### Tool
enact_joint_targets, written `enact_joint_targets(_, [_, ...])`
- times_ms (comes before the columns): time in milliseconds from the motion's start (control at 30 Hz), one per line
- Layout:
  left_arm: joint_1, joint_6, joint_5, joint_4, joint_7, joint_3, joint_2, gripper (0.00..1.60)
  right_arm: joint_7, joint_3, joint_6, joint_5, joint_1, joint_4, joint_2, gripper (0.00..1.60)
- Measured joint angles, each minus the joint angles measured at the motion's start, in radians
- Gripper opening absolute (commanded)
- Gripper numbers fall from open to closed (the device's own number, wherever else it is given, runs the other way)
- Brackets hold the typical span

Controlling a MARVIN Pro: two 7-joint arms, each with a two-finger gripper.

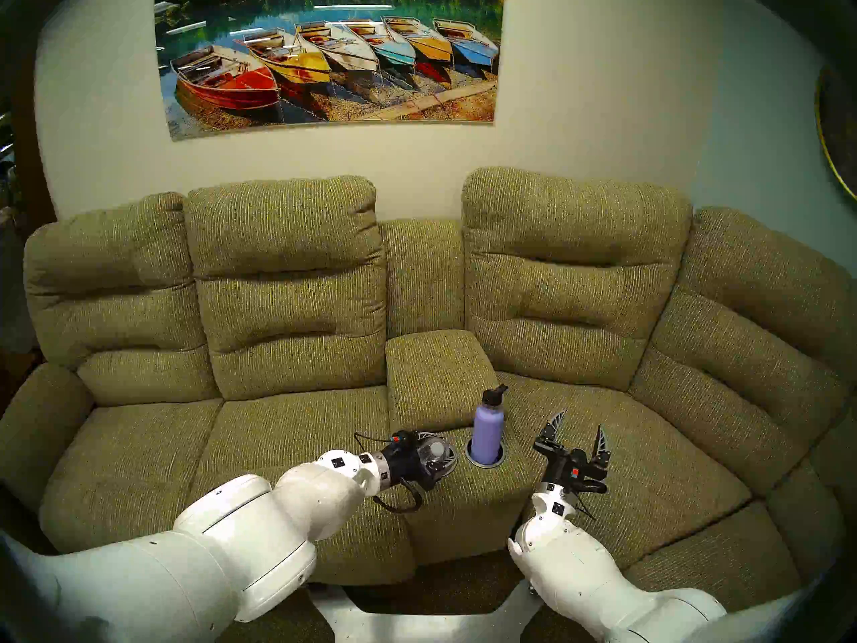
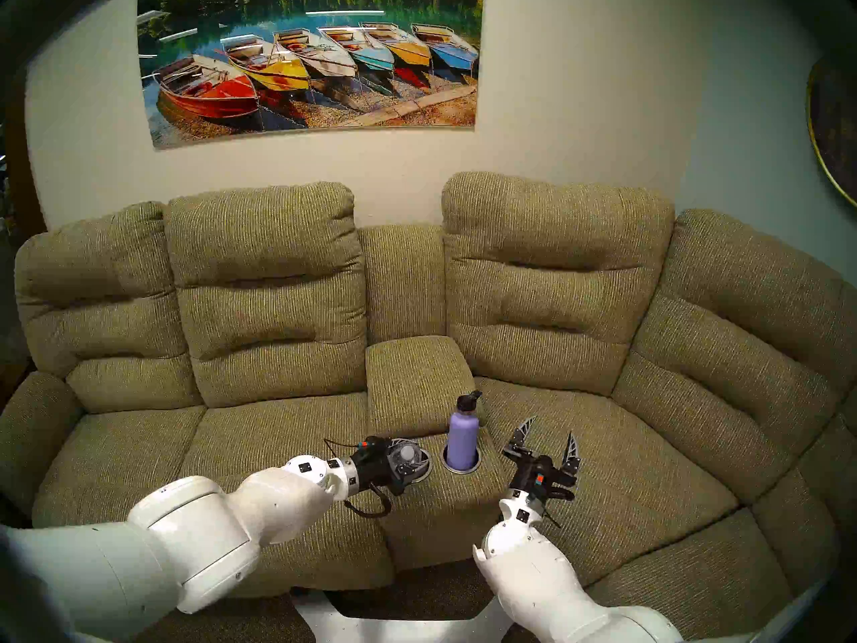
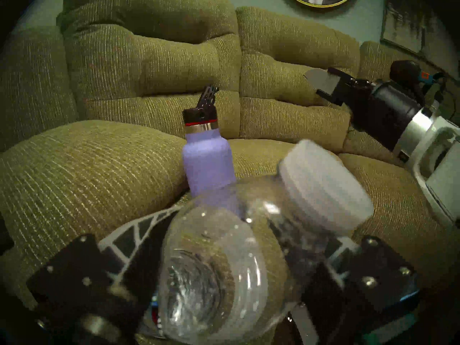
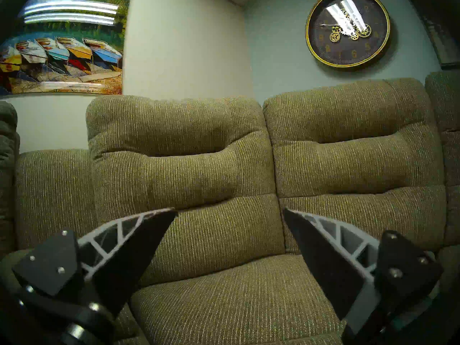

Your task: Put bottles into cup holders

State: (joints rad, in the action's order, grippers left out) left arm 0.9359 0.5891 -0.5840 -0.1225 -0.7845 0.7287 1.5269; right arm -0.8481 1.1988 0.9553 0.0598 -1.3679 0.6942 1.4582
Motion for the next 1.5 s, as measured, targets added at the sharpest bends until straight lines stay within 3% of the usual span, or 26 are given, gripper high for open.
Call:
enact_joint_targets(133, [0.003,0.010,-0.009,0.004,-0.007,0.012,-0.010,1.26,0.000,-0.001,0.000,0.000,0.000,0.000,0.000,1.60])
enact_joint_targets(167, [0.004,0.012,-0.012,0.005,-0.009,0.016,-0.012,1.02,-0.001,-0.001,0.000,0.000,0.000,0.000,0.000,1.60])
enact_joint_targets(267, [0.004,0.017,-0.022,0.008,-0.014,0.028,-0.018,0.65,-0.001,-0.001,0.000,0.000,0.000,0.000,0.000,1.60])
enact_joint_targets(300, [0.005,0.018,-0.026,0.009,-0.015,0.033,-0.020,0.42,-0.001,-0.001,0.000,0.000,0.000,0.000,0.000,1.60])
enact_joint_targets(333, [0.005,0.018,-0.029,0.010,-0.016,0.037,-0.021,0.34,-0.001,-0.002,0.000,0.000,0.000,0.000,0.000,1.60])
enact_joint_targets(367, [0.005,0.018,-0.032,0.011,-0.018,0.040,-0.022,0.05,-0.001,-0.002,0.000,0.000,0.000,0.000,0.000,1.60])
enact_joint_targets(400, [0.006,0.018,-0.037,0.012,-0.021,0.046,-0.024,0.00,-0.001,-0.002,0.000,0.000,0.000,0.000,0.000,1.60])
enact_joint_targets(1300, [0.020,-0.080,-0.095,0.009,-0.059,0.122,0.017,0.00,-0.005,-0.005,0.000,0.000,0.001,0.000,0.000,1.60])
enact_joint_targets(1333, [0.020,-0.083,-0.096,0.009,-0.060,0.123,0.019,0.10,-0.005,-0.005,0.000,0.000,0.001,0.000,0.000,1.60])
enact_joint_targets(1367, [0.020,-0.087,-0.096,0.009,-0.060,0.124,0.019,0.40,-0.005,-0.005,0.000,0.000,0.001,0.000,0.000,1.60])
enact_joint_targets(1433, [0.021,-0.095,-0.096,0.010,-0.060,0.126,0.021,1.56,-0.006,-0.006,0.000,0.000,0.001,0.000,0.000,1.60])
enact_joint_targets(1500, [0.021,-0.100,-0.097,0.010,-0.060,0.128,0.021,1.60,-0.006,-0.006,0.000,0.000,0.001,0.000,0.000,1.60])
